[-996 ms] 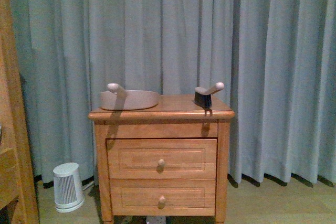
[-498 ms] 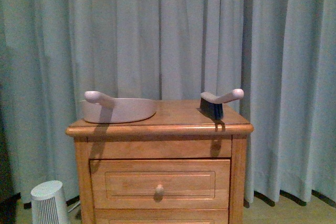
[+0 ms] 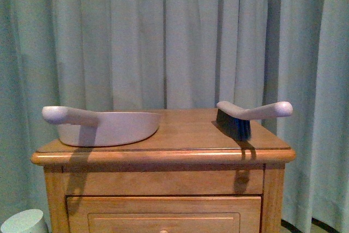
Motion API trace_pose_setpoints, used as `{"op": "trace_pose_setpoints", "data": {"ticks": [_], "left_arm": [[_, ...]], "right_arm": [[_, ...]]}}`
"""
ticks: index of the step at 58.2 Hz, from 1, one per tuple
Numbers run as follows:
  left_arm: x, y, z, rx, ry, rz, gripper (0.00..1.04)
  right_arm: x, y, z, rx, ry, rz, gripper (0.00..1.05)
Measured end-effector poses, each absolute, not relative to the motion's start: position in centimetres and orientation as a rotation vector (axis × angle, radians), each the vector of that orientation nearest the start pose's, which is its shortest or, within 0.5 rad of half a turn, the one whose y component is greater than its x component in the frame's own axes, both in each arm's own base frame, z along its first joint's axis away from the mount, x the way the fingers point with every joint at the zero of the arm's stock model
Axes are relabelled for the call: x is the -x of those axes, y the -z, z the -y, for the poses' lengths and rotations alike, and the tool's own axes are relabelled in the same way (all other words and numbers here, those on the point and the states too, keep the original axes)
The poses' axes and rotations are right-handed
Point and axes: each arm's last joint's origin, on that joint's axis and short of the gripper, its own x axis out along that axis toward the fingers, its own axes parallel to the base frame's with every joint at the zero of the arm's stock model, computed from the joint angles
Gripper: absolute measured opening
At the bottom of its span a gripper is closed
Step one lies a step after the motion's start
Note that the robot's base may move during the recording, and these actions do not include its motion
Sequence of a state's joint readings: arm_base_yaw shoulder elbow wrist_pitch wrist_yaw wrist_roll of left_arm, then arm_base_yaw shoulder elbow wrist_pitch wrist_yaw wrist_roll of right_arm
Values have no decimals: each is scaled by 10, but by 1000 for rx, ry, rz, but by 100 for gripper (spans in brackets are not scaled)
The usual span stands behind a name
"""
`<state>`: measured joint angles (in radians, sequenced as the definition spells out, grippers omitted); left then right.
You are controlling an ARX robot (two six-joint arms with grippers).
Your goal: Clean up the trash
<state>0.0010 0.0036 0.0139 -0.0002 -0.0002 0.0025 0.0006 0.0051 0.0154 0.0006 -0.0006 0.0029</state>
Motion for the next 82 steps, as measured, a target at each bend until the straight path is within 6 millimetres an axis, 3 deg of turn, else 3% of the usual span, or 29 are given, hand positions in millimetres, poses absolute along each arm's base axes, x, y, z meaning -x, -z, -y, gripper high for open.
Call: {"op": "trace_pose_setpoints", "data": {"ticks": [38,45,49,57,64,76,82], "left_arm": [[-97,-168,0,-2,-1,10,97],[-101,-167,-1,91,107,-275,97],[-113,-175,-3,105,95,-337,97],[-151,-217,-5,2,56,-366,97],[-191,-250,6,-141,85,-453,97],[-252,-307,54,-302,162,-550,97],[-282,-321,83,-328,165,-575,97]], "right_arm": [[-97,-168,0,-2,-1,10,97],[-97,-168,0,-3,-2,10,97],[-97,-168,0,-3,-1,10,97],[-97,-168,0,-3,-1,10,97],[-97,-168,0,-3,-1,10,97],[-97,-168,0,-3,-1,10,97],[-97,-168,0,-3,-2,10,97]]}}
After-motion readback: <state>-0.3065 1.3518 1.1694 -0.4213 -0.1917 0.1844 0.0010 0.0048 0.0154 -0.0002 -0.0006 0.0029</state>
